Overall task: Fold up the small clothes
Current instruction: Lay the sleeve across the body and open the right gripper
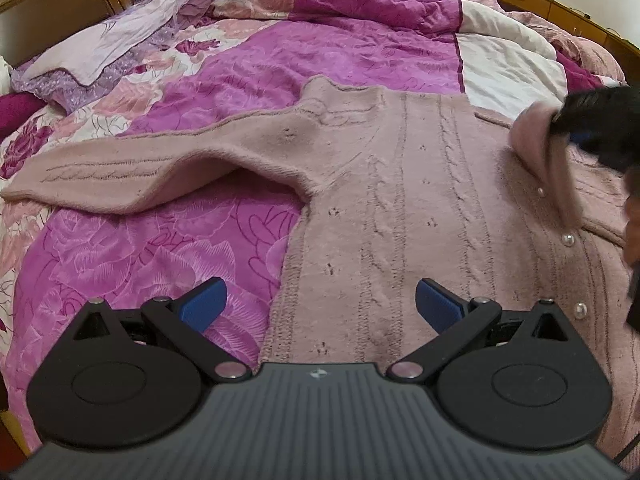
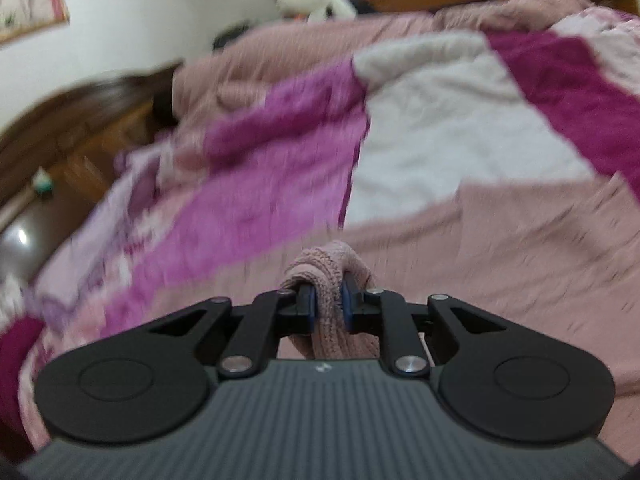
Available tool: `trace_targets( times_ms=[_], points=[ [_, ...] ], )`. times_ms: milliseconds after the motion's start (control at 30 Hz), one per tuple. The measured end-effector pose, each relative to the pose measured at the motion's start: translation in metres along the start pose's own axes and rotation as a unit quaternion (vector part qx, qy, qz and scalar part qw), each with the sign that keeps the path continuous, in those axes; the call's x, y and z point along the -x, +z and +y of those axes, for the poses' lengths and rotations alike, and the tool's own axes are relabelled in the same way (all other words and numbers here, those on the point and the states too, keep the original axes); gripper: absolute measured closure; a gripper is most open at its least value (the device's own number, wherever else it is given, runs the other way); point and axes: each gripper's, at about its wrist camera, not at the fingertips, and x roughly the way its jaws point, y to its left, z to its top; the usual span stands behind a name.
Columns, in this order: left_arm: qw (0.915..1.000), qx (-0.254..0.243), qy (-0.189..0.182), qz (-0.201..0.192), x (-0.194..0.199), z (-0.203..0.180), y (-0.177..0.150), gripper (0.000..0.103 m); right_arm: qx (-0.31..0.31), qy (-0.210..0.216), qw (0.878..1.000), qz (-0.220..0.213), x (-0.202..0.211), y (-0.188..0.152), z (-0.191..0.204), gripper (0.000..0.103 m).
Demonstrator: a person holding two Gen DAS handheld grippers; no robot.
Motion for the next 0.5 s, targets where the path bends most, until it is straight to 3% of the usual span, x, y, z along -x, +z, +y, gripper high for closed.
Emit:
trace_targets(
  times_ms=[167, 367, 400, 433, 500],
  points=[
    [0.9999, 0.006, -0.002, 0.008, -0.009, 0.003, -0.001, 0.000, 0.028, -0.002, 0.998, 0.055, -0.021, -0.026, 0.010, 0.068],
    [0.9999, 0.004, -0.005, 0.011, -0.014, 0.001, -0.002, 0.000, 0.022, 0.002, 0.999, 0.047, -0.006, -0.036, 0.009, 0.052],
    [0.9999, 0.003, -0.006, 0.010, -0.014, 0.000, -0.001, 0.000, 0.021, 0.004, 0.999, 0.047, -0.003, -0.035, 0.008, 0.048],
    [0.9999, 0.003, -0.006, 0.010, -0.014, -0.001, 0.000, 0.000, 0.020, 0.009, 0.999, 0.048, 0.001, -0.036, 0.006, 0.036],
    [0.9999, 0.000, -0.008, 0.007, -0.013, -0.003, 0.002, 0.000, 0.013, 0.032, 0.998, 0.046, 0.014, -0.039, 0.003, 0.027]
  ],
)
